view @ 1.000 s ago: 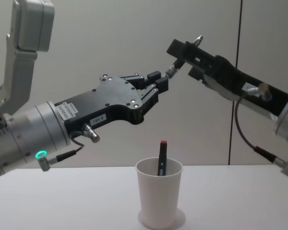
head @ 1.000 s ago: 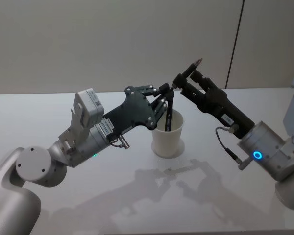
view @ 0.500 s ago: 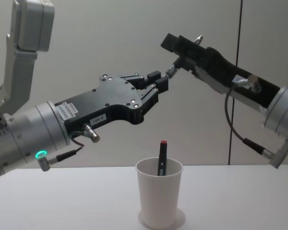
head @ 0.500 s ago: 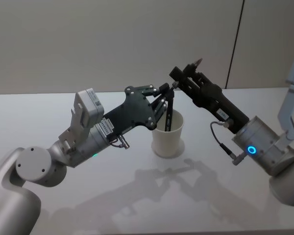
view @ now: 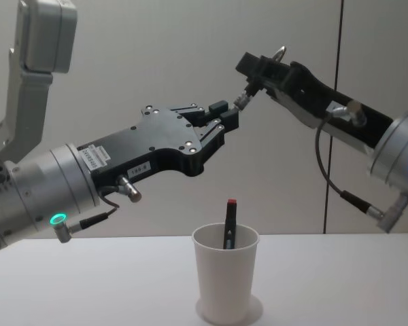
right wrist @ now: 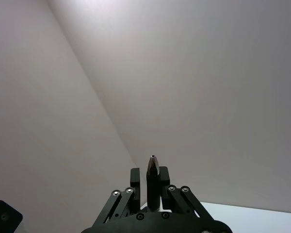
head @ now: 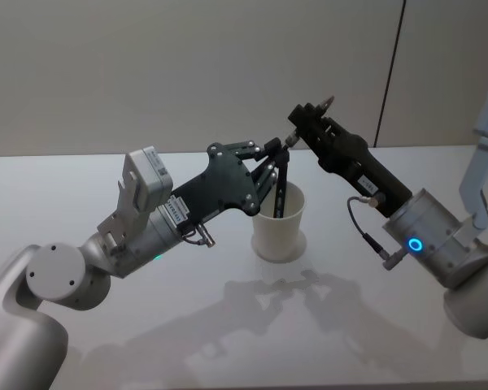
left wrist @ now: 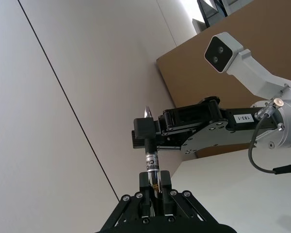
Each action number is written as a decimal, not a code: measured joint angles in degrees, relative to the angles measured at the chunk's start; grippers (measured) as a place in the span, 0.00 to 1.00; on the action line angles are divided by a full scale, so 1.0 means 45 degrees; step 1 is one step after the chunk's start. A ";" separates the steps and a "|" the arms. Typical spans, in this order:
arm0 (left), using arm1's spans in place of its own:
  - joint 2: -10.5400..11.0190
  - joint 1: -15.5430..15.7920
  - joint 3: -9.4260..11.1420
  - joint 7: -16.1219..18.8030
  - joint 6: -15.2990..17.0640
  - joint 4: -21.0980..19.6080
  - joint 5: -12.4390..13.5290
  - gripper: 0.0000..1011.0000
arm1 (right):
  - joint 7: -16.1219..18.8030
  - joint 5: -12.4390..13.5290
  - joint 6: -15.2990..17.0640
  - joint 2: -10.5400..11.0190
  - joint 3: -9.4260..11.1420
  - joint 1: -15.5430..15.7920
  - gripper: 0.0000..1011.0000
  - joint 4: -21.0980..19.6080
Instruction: Place the pen into the pen holder.
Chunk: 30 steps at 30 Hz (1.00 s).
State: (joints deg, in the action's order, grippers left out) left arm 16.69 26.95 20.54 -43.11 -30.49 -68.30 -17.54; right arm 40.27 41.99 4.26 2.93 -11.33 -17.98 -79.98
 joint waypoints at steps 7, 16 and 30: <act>-0.0001 0.0000 0.0001 0.0000 0.0000 -0.0002 0.0000 0.14 | -0.0131 0.0076 -0.0061 0.0027 -0.0033 -0.0028 0.11 -0.0013; 0.0003 0.0000 0.0000 0.0000 -0.0001 -0.0002 -0.0006 0.15 | -0.0261 0.0171 -0.0146 0.0054 -0.0078 -0.0055 0.11 -0.0016; -0.0001 -0.0002 0.0000 -0.0001 0.0002 0.0001 0.0006 0.53 | -0.0419 0.0267 -0.0289 0.0115 -0.0140 -0.0100 0.11 -0.0018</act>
State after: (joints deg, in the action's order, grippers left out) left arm 16.69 26.94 20.54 -43.11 -30.48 -68.30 -17.51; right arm 38.38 43.19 2.96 3.45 -11.96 -18.43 -80.06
